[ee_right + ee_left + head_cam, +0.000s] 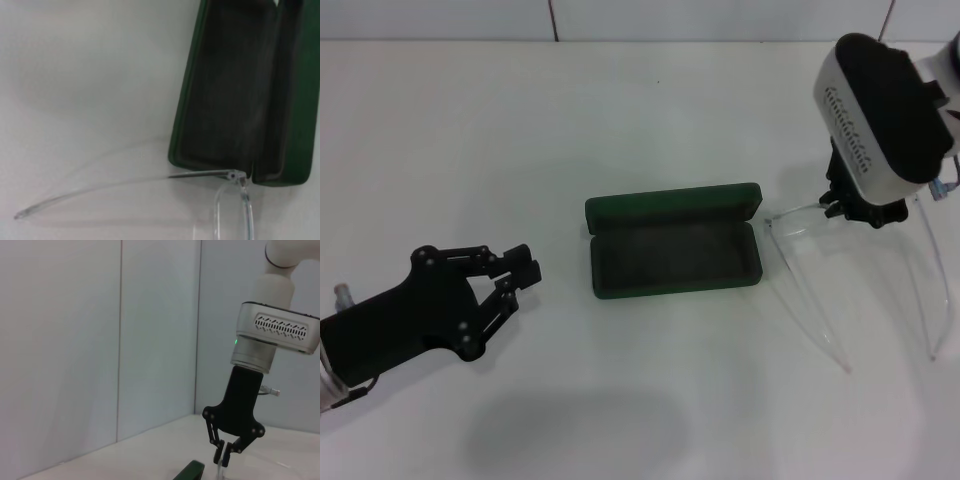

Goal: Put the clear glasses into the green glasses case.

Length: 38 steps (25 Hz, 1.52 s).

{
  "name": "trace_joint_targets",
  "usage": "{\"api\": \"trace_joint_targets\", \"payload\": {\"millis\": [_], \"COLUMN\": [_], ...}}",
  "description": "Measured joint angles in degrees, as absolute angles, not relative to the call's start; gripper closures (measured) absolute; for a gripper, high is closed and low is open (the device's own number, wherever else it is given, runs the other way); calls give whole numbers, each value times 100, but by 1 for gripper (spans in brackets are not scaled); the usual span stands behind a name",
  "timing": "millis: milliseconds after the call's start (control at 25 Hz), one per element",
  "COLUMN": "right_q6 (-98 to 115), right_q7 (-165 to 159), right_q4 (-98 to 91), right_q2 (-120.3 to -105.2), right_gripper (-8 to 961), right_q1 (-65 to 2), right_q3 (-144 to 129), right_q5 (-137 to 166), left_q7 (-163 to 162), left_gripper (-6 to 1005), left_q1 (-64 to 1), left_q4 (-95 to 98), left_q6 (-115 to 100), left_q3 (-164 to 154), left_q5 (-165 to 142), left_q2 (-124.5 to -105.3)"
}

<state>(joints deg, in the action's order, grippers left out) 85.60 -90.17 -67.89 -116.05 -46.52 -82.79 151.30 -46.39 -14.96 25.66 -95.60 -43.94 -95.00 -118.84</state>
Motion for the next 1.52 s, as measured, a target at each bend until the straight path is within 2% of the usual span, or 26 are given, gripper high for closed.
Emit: {"api": "trace_joint_targets", "payload": {"millis": [240, 920, 1280, 1520], "right_q6": [8888, 9750, 8823, 8320], "right_q7": [-9111, -9159, -9177, -8690], "right_q4": [-7226, -9483, -9234, -8718], "right_q2": [-11588, -11593, -11619, -11619], "right_gripper": [899, 900, 899, 900], "right_q1": [-4404, -3286, -2471, -1978], "right_q3": [-8114, -6104, -5977, -6705], "right_q5": [15121, 13224, 10812, 9612], "left_q7": [-4654, -4968, -5625, -5902], "left_gripper": [858, 899, 916, 920], "left_q1": [-1510, -1775, -2054, -2230], "left_q4": [2626, 2666, 3228, 3300], "left_q6": [-9689, -10576, -11316, -11625], "left_q3": [-4388, -4297, -4358, -4365], "left_q5": [-9473, -9028, -8888, -8806], "left_q2": [-11868, -11838, -11885, -11850]}}
